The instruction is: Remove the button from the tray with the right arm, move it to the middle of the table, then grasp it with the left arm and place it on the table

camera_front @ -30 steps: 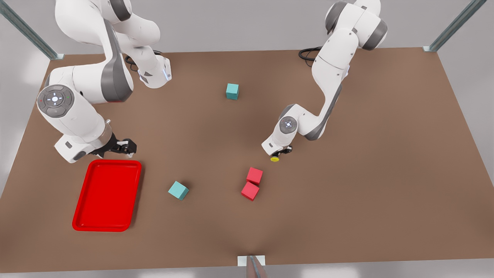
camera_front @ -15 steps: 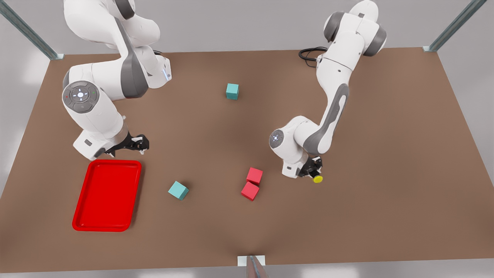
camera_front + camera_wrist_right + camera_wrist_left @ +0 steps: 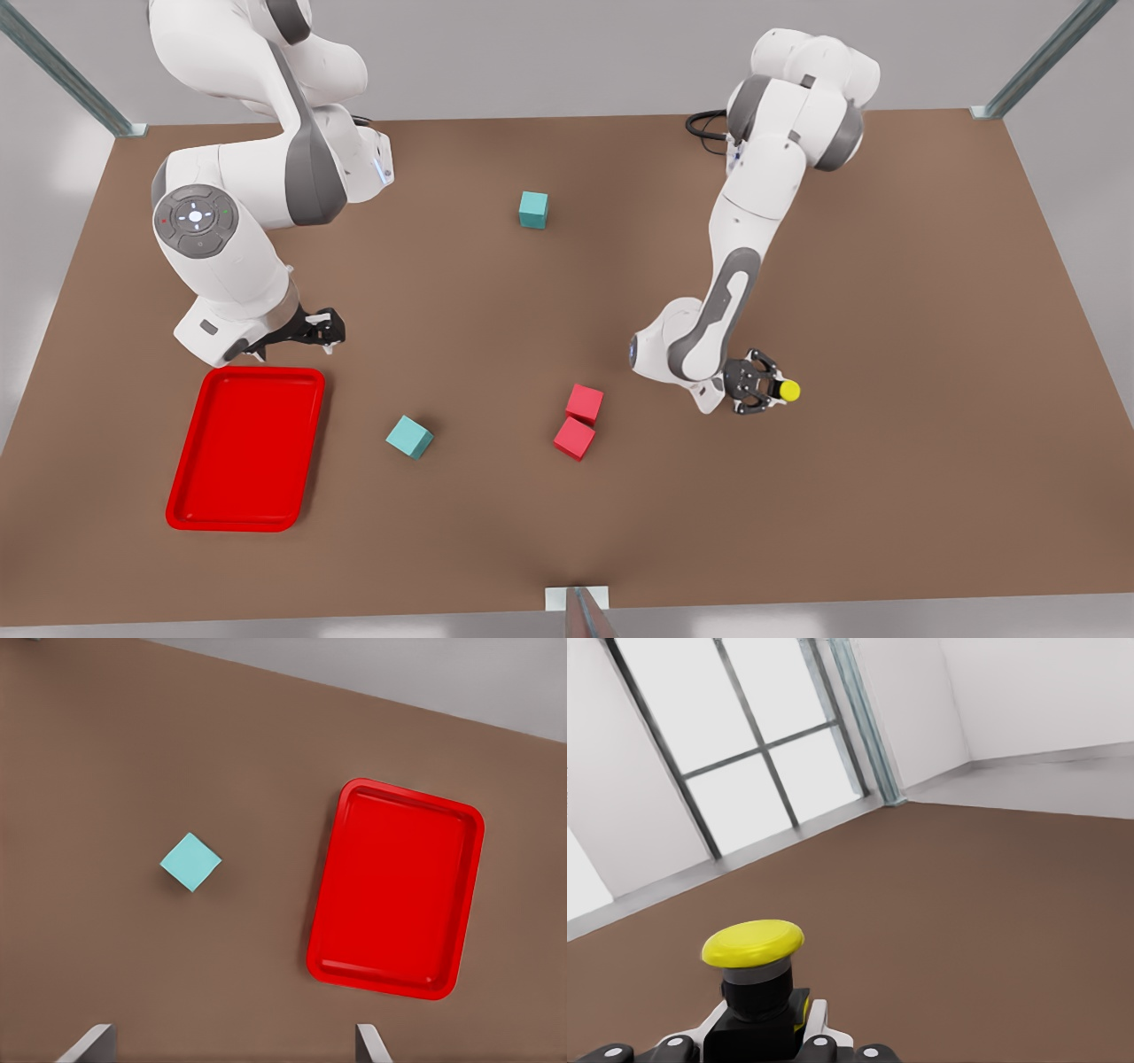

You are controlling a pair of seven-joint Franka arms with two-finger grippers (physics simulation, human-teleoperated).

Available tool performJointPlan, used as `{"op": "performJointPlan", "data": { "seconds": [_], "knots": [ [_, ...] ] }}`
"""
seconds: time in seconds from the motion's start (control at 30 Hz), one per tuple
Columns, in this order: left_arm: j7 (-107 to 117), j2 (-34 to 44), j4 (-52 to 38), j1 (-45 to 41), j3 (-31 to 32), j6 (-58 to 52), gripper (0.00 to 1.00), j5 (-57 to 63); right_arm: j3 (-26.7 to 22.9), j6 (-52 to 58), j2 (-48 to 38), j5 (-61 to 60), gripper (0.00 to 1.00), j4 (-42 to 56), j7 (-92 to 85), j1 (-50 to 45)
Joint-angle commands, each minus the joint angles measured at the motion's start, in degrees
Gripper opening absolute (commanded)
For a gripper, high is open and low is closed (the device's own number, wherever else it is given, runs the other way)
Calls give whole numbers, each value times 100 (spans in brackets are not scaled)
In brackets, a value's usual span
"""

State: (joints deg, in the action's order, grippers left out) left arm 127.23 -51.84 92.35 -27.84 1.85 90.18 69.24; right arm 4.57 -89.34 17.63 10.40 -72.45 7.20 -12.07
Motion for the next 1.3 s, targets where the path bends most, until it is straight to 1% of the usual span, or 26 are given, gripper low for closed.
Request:
{"op": "performJointPlan", "data": {
  "seconds": [0.0, 0.3, 0.47, 0.5, 0.53, 0.97, 1.27],
  "knots": [
    [4618, -142, 11, 7, -80, -185, 37, 529, 0, 5, -14, -3, 100, 3, -79, 12],
    [4627, -572, 11, 77, -176, -124, 37, 1136, 0, 13, -14, -3, 100, 3, -79, 21],
    [4627, -651, 20, 77, -167, -62, 37, 1162, 0, 13, -14, -3, 100, 3, -79, 21],
    [4609, -651, 20, 77, -176, -53, 56, 1162, 0, 13, -14, -3, 100, 3, -79, 21],
    [4583, -643, 20, 77, -176, -53, 100, 1162, 0, 13, -14, -3, 100, 3, -79, 30],
    [4557, -572, 11, 68, -229, -71, 100, 1162, 0, 13, -14, 5, 100, 3, -70, 21],
    [4109, -318, 11, 42, -273, -168, 100, 1259, -26, 40, -14, -3, 100, 12, -105, 91]
  ]
}}
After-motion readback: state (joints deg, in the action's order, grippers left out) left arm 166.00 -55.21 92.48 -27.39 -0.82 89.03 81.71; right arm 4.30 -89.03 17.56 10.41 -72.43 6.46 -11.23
